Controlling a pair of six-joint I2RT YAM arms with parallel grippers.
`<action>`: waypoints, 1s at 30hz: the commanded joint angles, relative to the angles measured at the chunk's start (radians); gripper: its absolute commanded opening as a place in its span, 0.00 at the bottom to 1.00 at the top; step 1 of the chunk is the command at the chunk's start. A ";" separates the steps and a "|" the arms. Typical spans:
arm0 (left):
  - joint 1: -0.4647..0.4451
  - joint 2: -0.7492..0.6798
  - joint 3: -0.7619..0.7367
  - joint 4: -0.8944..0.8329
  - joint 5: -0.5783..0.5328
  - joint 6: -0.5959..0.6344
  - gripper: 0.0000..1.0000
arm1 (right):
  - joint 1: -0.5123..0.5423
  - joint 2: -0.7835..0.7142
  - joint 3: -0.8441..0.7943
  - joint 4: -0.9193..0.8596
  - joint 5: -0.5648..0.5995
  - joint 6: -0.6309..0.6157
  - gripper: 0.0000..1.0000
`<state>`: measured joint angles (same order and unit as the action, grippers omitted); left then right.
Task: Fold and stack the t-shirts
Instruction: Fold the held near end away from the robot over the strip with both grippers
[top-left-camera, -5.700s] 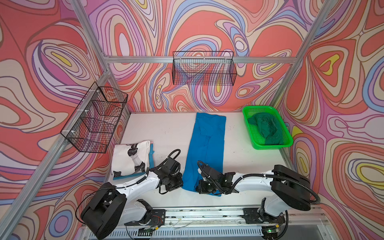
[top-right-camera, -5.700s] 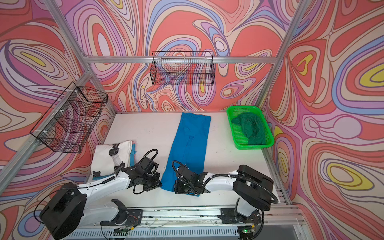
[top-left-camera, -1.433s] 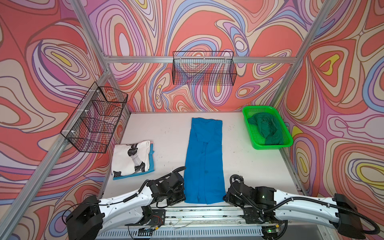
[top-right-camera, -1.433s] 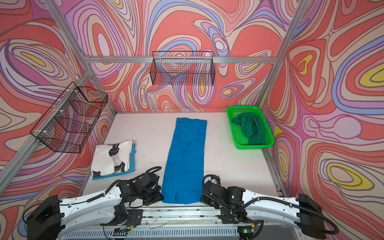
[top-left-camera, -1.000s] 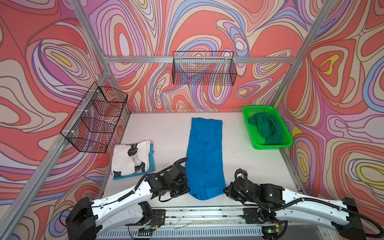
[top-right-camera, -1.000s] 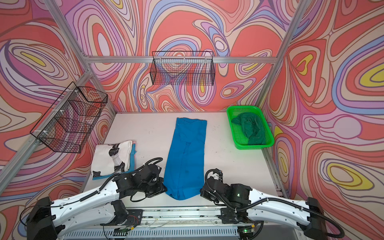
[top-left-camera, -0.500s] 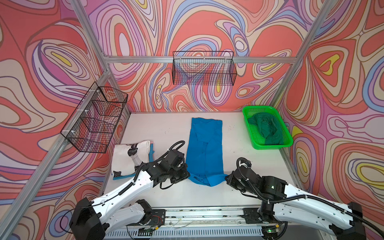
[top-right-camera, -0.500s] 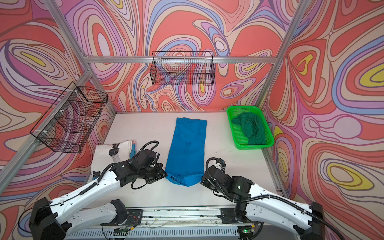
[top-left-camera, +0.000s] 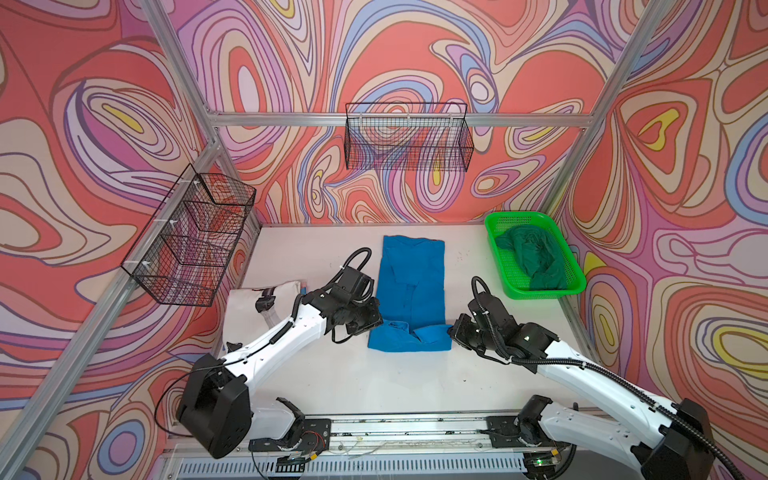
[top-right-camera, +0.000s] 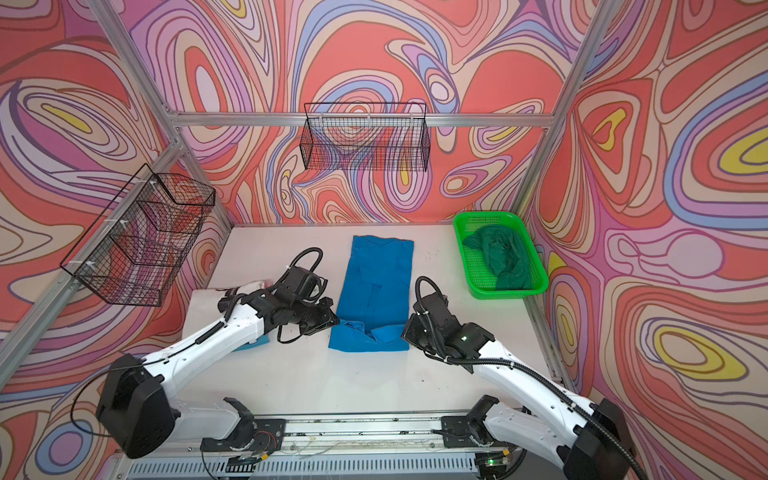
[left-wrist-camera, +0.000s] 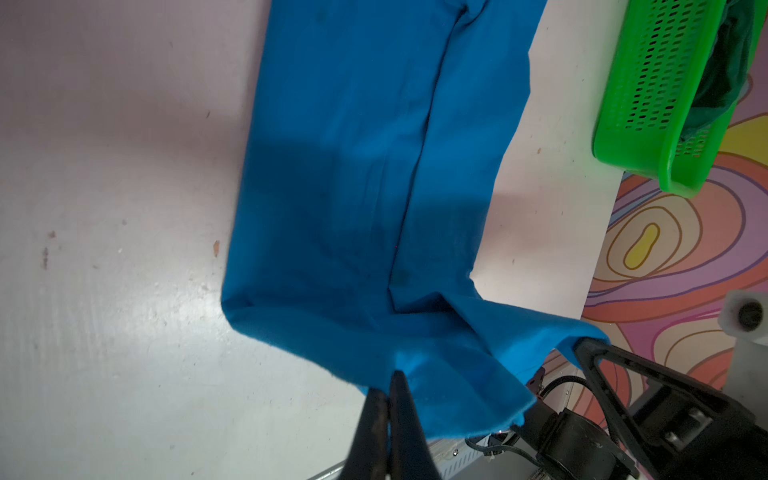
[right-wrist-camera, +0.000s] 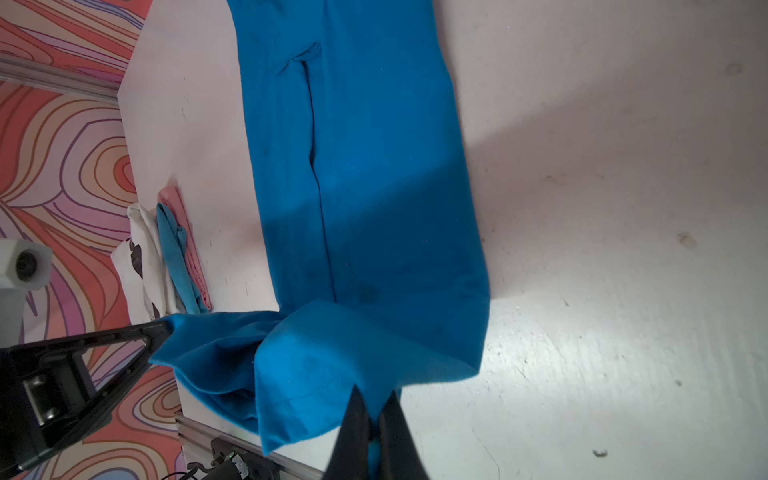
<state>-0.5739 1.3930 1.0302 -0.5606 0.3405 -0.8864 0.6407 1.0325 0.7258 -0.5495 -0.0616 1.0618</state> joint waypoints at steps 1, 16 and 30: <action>0.028 0.072 0.054 0.004 0.028 0.070 0.00 | -0.046 0.043 0.045 0.042 -0.070 -0.067 0.00; 0.126 0.351 0.300 -0.012 0.105 0.147 0.00 | -0.233 0.220 0.100 0.138 -0.220 -0.175 0.00; 0.172 0.529 0.447 -0.042 0.125 0.170 0.00 | -0.326 0.392 0.151 0.238 -0.312 -0.220 0.00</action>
<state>-0.4110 1.8961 1.4330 -0.5579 0.4564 -0.7433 0.3267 1.4010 0.8539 -0.3508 -0.3428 0.8612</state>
